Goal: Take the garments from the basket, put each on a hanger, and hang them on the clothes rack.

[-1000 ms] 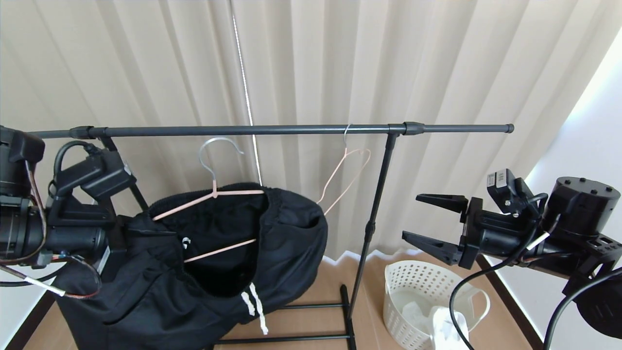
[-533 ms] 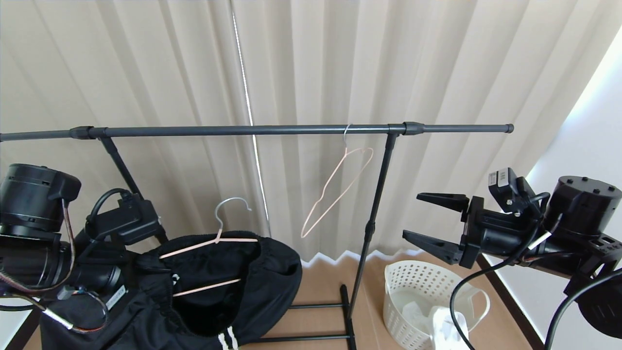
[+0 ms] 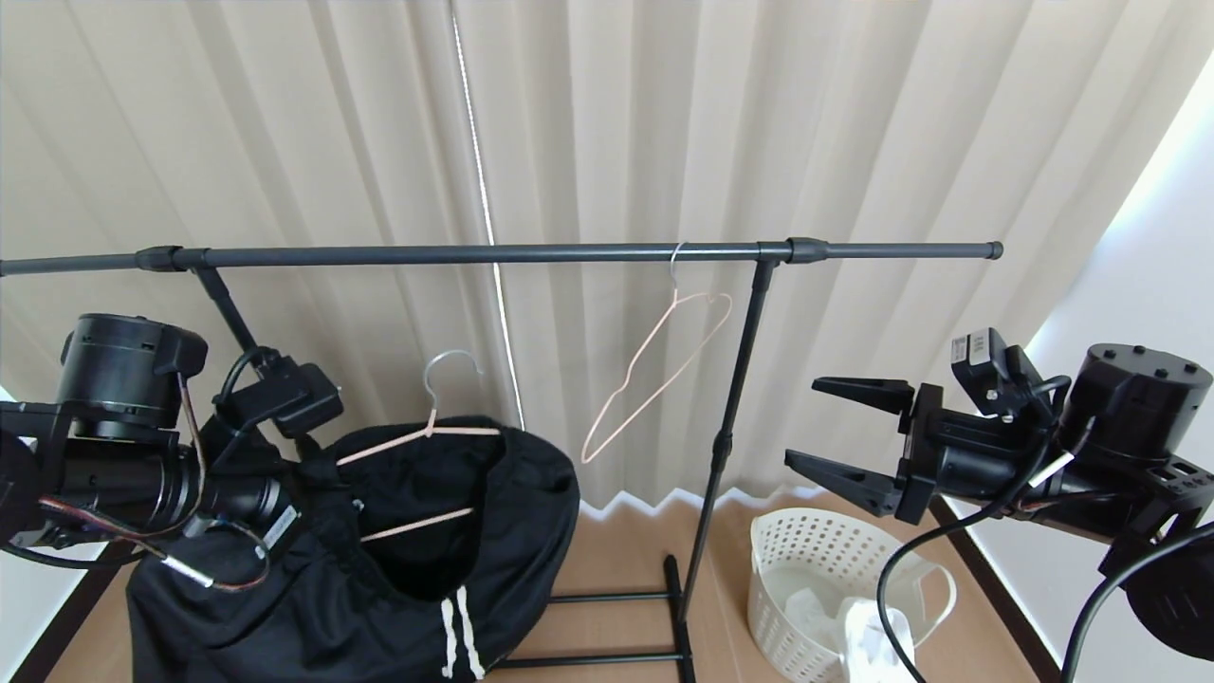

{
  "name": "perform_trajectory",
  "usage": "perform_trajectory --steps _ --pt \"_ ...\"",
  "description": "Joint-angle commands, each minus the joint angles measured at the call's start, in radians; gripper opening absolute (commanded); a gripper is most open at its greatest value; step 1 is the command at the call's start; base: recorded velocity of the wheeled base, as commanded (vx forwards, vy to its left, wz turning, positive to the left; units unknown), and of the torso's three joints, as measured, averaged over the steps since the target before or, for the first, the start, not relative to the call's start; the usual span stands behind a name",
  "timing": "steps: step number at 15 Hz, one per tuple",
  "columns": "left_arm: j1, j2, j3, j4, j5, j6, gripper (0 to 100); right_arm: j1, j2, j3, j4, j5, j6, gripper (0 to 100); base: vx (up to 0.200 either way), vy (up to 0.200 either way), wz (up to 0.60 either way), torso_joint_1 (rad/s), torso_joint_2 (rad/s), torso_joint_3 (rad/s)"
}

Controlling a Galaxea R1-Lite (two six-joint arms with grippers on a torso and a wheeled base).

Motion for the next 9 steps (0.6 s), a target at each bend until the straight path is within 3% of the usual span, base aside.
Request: perform_trajectory --steps 1,9 --pt "-0.004 0.073 -0.016 -0.064 0.039 -0.064 0 0.001 0.002 0.0 0.0 0.0 0.0 100 0.0 0.0 0.0 0.0 0.0 0.0" --pt "-0.118 0.212 -0.3 -0.096 0.044 -0.386 0 0.001 0.002 -0.003 0.001 0.0 0.0 100 0.0 0.0 0.0 0.0 0.0 0.0"
